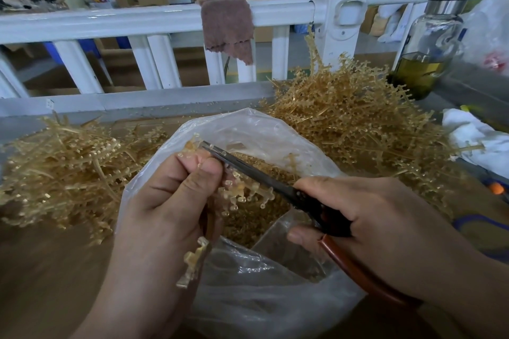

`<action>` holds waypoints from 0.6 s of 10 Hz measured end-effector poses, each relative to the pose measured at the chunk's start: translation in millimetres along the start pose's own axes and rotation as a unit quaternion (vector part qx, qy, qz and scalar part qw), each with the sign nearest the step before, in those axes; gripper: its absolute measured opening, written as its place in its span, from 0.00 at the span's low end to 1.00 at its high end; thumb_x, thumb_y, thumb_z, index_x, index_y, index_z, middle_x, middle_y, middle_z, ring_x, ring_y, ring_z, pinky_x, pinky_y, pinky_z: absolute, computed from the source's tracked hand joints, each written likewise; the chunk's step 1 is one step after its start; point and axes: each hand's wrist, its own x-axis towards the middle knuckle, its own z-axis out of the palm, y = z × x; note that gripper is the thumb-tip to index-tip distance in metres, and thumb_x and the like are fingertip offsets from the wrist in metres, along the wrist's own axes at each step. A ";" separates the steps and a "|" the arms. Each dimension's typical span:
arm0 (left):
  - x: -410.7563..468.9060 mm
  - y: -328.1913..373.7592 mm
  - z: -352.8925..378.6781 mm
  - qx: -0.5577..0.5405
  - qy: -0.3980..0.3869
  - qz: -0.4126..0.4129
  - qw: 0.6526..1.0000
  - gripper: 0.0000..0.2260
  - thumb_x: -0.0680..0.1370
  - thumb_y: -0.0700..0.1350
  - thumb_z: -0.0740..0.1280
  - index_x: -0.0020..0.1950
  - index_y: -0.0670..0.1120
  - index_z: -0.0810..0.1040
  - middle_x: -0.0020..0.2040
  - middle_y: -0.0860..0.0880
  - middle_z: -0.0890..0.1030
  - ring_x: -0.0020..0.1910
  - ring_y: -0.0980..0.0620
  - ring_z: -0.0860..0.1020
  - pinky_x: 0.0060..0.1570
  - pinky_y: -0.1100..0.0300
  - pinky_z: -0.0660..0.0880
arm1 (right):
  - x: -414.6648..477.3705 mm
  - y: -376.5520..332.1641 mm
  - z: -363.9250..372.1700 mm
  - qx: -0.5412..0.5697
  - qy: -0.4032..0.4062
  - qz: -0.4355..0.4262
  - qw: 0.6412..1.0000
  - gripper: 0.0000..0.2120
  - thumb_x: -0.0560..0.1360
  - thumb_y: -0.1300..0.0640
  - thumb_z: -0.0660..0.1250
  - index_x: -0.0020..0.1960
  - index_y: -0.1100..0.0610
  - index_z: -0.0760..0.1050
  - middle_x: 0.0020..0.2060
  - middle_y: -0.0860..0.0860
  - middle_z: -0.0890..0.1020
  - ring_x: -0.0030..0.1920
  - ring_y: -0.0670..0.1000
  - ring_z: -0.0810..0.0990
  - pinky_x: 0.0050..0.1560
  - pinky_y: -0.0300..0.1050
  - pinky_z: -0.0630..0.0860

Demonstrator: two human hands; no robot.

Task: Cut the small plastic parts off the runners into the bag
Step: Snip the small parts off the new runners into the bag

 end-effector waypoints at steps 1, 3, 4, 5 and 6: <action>2.4 -4.5 -5.3 0.010 -0.004 0.004 1.000 0.07 0.67 0.50 0.78 0.40 0.51 0.84 0.35 0.51 0.82 0.35 0.54 0.80 0.31 0.65 0.77 | 0.2 -0.4 -0.1 -0.003 -0.004 0.006 1.000 0.16 0.73 0.33 0.61 0.49 0.44 0.76 0.32 0.38 0.74 0.33 0.39 0.73 0.32 0.33 0.68; 4.8 -9.8 -8.2 0.025 0.001 0.010 1.000 0.14 0.66 0.61 0.71 0.43 0.53 0.84 0.37 0.50 0.82 0.37 0.52 0.80 0.34 0.63 0.76 | 0.5 0.0 0.0 -0.007 0.002 0.003 1.000 0.17 0.73 0.35 0.61 0.46 0.48 0.77 0.32 0.40 0.75 0.33 0.41 0.74 0.33 0.34 0.69; 3.5 -10.5 -8.2 0.019 -0.003 0.020 1.000 0.14 0.65 0.61 0.71 0.42 0.53 0.84 0.37 0.50 0.82 0.36 0.54 0.80 0.31 0.64 0.77 | 0.9 -0.5 -1.0 -0.002 -0.002 0.001 1.000 0.16 0.74 0.36 0.61 0.45 0.48 0.77 0.31 0.40 0.74 0.32 0.41 0.74 0.31 0.35 0.68; 3.1 -7.4 -6.0 0.017 -0.009 0.016 1.000 0.12 0.64 0.61 0.71 0.39 0.55 0.84 0.35 0.51 0.82 0.35 0.56 0.80 0.30 0.65 0.76 | 0.7 -0.2 -1.5 0.011 -0.013 0.003 1.000 0.16 0.74 0.36 0.61 0.44 0.48 0.77 0.31 0.39 0.74 0.32 0.42 0.75 0.30 0.34 0.68; 3.9 -8.1 -7.7 0.015 -0.009 0.013 1.000 0.13 0.63 0.61 0.71 0.38 0.55 0.84 0.34 0.50 0.82 0.33 0.55 0.79 0.29 0.64 0.76 | 0.3 0.3 -2.5 0.000 -0.015 0.001 1.000 0.17 0.73 0.36 0.61 0.44 0.48 0.78 0.31 0.40 0.76 0.33 0.43 0.76 0.31 0.37 0.70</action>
